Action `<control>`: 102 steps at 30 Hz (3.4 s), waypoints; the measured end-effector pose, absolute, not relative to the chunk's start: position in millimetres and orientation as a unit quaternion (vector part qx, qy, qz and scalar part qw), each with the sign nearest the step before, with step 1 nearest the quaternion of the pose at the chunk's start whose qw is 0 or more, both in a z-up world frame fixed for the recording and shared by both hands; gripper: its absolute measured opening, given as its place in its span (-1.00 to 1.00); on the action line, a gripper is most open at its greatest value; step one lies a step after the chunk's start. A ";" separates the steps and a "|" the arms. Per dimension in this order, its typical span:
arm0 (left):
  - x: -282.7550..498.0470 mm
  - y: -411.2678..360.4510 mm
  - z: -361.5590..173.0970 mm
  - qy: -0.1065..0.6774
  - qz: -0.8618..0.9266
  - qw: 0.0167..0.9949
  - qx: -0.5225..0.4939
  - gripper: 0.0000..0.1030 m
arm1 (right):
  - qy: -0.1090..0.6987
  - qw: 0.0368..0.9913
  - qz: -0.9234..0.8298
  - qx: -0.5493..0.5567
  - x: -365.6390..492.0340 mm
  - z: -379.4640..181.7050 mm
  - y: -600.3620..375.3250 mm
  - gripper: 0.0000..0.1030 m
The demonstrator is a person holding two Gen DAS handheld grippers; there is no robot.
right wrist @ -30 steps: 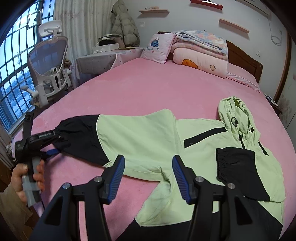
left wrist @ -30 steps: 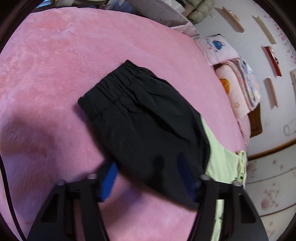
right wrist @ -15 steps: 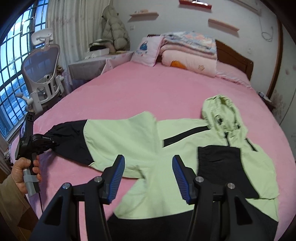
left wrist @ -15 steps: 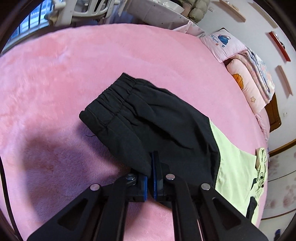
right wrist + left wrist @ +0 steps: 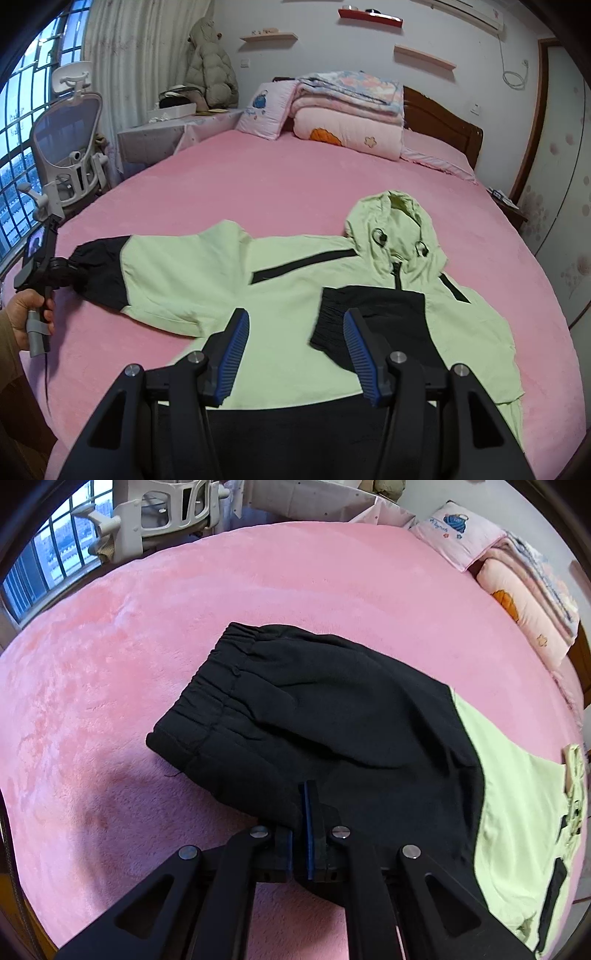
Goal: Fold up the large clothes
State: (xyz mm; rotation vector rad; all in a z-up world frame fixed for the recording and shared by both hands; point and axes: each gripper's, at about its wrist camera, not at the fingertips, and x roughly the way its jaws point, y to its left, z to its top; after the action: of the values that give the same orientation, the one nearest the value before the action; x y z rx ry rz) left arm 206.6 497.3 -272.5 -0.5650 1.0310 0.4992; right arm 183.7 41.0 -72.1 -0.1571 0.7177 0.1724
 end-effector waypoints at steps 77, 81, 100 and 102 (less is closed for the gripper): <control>289.7 -95.3 -137.3 0.432 -0.280 0.853 -0.082 -0.02 | 0.446 0.881 -0.088 0.132 224.1 -86.9 -256.3 0.04; 295.5 -50.9 -128.9 0.408 -0.241 0.877 -0.076 -0.01 | 0.447 0.883 -0.071 0.127 235.8 -97.8 -245.2 0.04; 271.4 101.9 -152.3 0.425 -0.057 0.899 -0.090 0.06 | 0.431 0.894 -0.057 0.113 205.6 -81.2 -258.2 0.04; 269.1 118.0 -155.4 0.426 -0.041 0.898 -0.103 0.16 | 0.441 0.887 -0.053 0.129 205.0 -89.6 -263.8 0.04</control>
State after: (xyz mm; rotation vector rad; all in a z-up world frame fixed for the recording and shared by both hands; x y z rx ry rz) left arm 269.1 118.0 -155.4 -0.2132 0.8827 -0.0849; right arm 205.0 -263.8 -89.6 0.2676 0.9176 -0.1093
